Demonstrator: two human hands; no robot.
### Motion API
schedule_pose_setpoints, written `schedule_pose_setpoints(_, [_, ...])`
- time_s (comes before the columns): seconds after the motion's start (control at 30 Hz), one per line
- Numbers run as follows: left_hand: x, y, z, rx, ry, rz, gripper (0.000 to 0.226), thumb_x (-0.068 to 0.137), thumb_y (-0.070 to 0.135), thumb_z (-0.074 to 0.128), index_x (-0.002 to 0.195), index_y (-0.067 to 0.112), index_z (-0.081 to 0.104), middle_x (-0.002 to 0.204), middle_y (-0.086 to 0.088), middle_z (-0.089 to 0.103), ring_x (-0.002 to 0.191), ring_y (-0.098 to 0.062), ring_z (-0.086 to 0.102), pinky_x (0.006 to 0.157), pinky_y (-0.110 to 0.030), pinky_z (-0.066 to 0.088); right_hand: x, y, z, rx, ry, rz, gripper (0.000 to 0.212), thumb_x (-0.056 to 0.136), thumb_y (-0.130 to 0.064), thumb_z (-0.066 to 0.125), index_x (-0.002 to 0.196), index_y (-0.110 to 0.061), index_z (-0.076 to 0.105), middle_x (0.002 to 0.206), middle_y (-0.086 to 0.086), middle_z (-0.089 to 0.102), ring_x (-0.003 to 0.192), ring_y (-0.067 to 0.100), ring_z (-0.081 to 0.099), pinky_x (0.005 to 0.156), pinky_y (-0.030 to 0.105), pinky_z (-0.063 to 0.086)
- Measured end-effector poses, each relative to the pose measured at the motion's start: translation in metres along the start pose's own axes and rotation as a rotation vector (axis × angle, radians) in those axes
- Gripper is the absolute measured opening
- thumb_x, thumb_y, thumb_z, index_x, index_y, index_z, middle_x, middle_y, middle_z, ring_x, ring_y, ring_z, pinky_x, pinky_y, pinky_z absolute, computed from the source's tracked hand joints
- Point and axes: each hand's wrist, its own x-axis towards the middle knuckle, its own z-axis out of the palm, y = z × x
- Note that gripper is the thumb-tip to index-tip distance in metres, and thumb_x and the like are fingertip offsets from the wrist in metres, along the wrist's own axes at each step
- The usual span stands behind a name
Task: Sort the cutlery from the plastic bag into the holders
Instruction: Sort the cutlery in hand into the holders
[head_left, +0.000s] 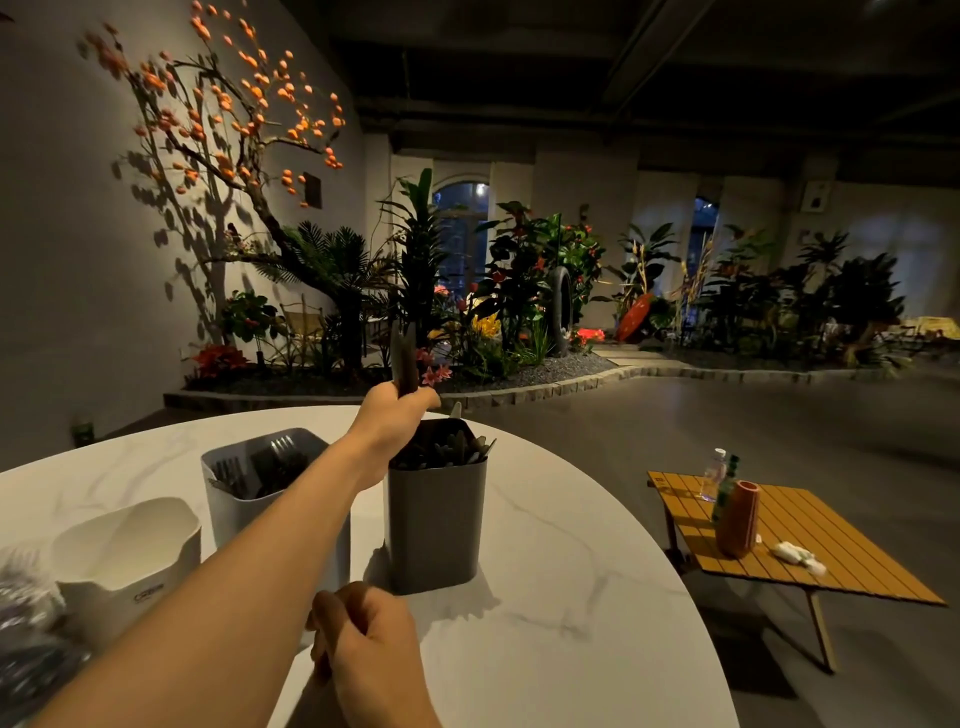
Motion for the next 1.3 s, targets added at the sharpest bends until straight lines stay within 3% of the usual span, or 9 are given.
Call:
schedule_pose_setpoints(0.1, [-0.005,-0.004,-0.003,0.137,-0.050,0.051,0.014,0.092,0.019,0.072,0.099,0.008,0.067,0.102,-0.011,0.065,0.102,-0.025,0.060,0.078,-0.031,0.045,-0.001,0.000,0.001,-0.007,0.016,0.008,0.019,0.099,-0.034,0.061,0.085,-0.022,0.067,0.073,-0.004,0.069,0.063,0.005,0.062,0.073,0.025,0.058])
schedule_pose_setpoints(0.33, [-0.009,0.003,0.001,0.024,-0.020,0.119,0.052,0.081,0.041,0.084,0.119,0.017,0.057,0.111,-0.001,0.064,0.101,-0.011,0.059,0.074,-0.023,0.043,-0.005,-0.005,-0.001,0.007,-0.003,0.027,0.019,0.100,-0.034,0.059,0.085,-0.024,0.062,0.071,-0.004,0.063,0.058,0.005,0.058,0.067,0.020,0.057])
schedule_pose_setpoints(0.47, [-0.010,0.010,0.008,0.034,0.065,0.161,0.057,0.083,0.084,0.049,0.101,0.032,0.064,0.109,0.000,0.068,0.107,-0.018,0.060,0.092,-0.039,0.043,-0.010,-0.008,-0.001,0.104,0.010,0.043,0.019,0.101,-0.032,0.058,0.083,-0.024,0.060,0.072,-0.003,0.061,0.059,0.008,0.057,0.061,0.020,0.053])
schedule_pose_setpoints(0.57, [-0.010,0.009,0.010,0.121,0.144,0.092,0.080,0.089,0.085,0.030,0.087,0.018,0.074,0.096,-0.001,0.067,0.094,-0.019,0.059,0.082,-0.040,0.042,-0.008,-0.008,0.000,0.120,0.022,0.049,0.018,0.100,-0.032,0.059,0.085,-0.024,0.057,0.076,-0.002,0.061,0.061,0.008,0.057,0.056,0.015,0.049])
schedule_pose_setpoints(0.77, [-0.003,-0.002,0.007,0.129,0.163,0.056,0.037,0.097,0.046,0.054,0.089,0.013,0.070,0.086,-0.001,0.061,0.088,-0.023,0.056,0.075,-0.038,0.044,-0.005,-0.004,-0.002,0.078,0.014,0.020,0.016,0.100,-0.032,0.059,0.088,-0.023,0.058,0.074,-0.005,0.061,0.057,0.004,0.057,0.057,0.013,0.049])
schedule_pose_setpoints(0.87, [-0.002,-0.006,0.005,0.113,0.139,0.120,0.024,0.093,0.038,0.065,0.106,0.018,0.060,0.097,0.001,0.062,0.100,-0.025,0.059,0.086,-0.044,0.050,-0.002,-0.001,0.000,-0.006,0.005,-0.003,0.019,0.100,-0.034,0.059,0.097,-0.017,0.064,0.074,-0.005,0.063,0.058,0.005,0.058,0.063,0.018,0.055])
schedule_pose_setpoints(1.03, [-0.001,-0.004,0.000,0.121,0.203,0.368,0.072,0.088,0.047,0.076,0.146,0.031,0.038,0.115,0.006,0.063,0.109,-0.016,0.057,0.092,-0.037,0.045,0.001,0.001,0.001,-0.032,-0.008,0.021,0.016,0.099,-0.037,0.060,0.093,-0.023,0.063,0.074,-0.006,0.064,0.059,0.006,0.060,0.064,0.019,0.057])
schedule_pose_setpoints(1.2, [0.001,-0.001,0.000,0.268,0.285,0.519,0.040,0.091,0.055,0.065,0.118,0.028,0.053,0.084,0.008,0.063,0.079,-0.007,0.062,0.069,-0.027,0.046,-0.002,0.001,0.000,0.002,0.005,0.037,0.015,0.099,-0.035,0.061,0.086,-0.029,0.060,0.077,-0.007,0.065,0.067,0.008,0.063,0.073,0.024,0.059])
schedule_pose_setpoints(1.3, [0.006,0.000,0.000,0.353,0.368,0.539,0.031,0.103,0.051,0.046,0.100,0.021,0.051,0.077,0.001,0.064,0.068,-0.016,0.061,0.060,-0.037,0.051,-0.001,0.001,-0.001,-0.019,0.020,0.037,0.015,0.100,-0.034,0.060,0.086,-0.033,0.057,0.081,-0.010,0.064,0.073,0.007,0.063,0.072,0.016,0.056])
